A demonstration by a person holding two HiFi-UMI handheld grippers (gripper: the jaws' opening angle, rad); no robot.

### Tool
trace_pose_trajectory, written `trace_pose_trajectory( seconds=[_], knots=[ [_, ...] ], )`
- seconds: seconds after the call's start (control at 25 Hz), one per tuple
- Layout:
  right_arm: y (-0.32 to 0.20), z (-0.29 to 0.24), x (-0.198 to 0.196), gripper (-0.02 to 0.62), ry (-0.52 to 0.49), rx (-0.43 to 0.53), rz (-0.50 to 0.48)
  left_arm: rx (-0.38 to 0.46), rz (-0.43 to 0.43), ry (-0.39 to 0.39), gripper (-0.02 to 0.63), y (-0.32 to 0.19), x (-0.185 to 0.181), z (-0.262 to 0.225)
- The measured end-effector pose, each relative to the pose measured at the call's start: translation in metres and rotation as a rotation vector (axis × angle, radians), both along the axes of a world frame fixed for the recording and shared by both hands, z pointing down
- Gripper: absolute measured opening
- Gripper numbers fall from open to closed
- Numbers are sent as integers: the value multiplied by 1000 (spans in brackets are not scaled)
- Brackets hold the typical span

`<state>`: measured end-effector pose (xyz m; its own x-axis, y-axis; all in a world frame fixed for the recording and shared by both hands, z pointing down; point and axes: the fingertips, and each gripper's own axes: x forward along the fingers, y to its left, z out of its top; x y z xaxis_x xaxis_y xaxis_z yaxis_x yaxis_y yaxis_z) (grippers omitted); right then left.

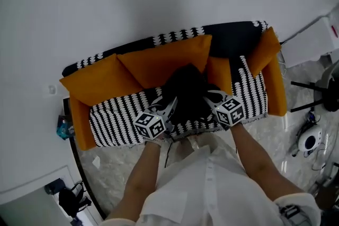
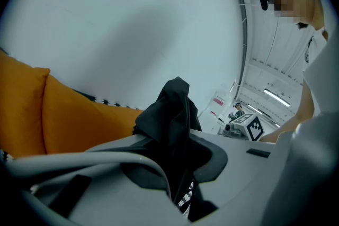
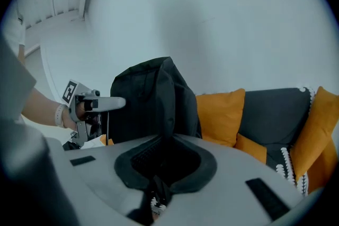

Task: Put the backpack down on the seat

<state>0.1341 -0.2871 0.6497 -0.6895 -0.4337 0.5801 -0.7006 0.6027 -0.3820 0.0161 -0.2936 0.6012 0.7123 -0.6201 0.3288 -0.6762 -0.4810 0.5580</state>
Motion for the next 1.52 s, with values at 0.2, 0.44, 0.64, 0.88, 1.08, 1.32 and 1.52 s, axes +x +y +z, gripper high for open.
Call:
trace_pose_trajectory(
  seconds=[0.2,0.44,0.64,0.88,1.08,1.32,1.52],
  knots=[
    [-9,51,0,46,65,-88,52,-63,24,-27,78,-15,-1,47],
    [-10,103,-8,46,176,-182,59,-159,59,-99,87,-29,-13,104],
    [2,136,-17,44,287,-244,-25,-259,85,-134,98,-25,-26,144],
    [-7,146,-17,46,339,-293,-10,-296,60,-129,125,-33,-34,155],
    [-10,149,-16,59,404,-325,23,-341,43,-180,189,-36,-39,161],
    [-7,147,-10,89,426,-336,32,-368,58,-259,234,-32,-43,165],
    [-5,135,-7,151,393,-316,40,-415,56,-260,343,-25,-50,160]
  ],
)
